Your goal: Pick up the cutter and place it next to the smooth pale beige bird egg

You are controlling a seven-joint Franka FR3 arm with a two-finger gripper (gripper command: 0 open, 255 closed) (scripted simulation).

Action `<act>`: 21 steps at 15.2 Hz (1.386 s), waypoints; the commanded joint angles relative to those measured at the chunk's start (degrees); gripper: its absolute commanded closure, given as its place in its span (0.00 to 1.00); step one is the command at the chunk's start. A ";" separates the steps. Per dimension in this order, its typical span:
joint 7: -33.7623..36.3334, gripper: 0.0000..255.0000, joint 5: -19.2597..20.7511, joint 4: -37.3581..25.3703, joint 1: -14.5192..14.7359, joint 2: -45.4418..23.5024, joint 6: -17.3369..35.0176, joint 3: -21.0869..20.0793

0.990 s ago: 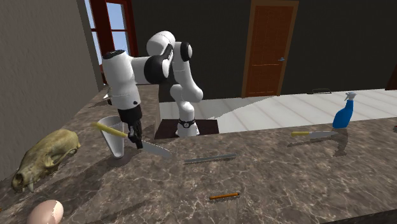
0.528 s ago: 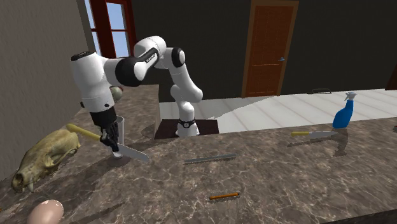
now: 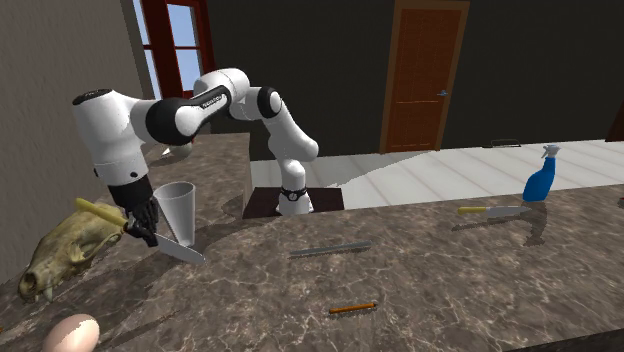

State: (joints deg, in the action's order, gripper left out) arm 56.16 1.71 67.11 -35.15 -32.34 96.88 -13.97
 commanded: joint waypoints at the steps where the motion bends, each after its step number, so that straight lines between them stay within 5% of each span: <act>1: -0.20 1.00 0.03 1.16 -0.13 -0.28 1.44 0.06; 21: -0.75 1.00 0.44 12.97 -0.59 -2.61 15.48 0.49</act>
State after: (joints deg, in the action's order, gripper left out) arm 55.44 2.12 79.46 -35.73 -34.72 111.54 -13.50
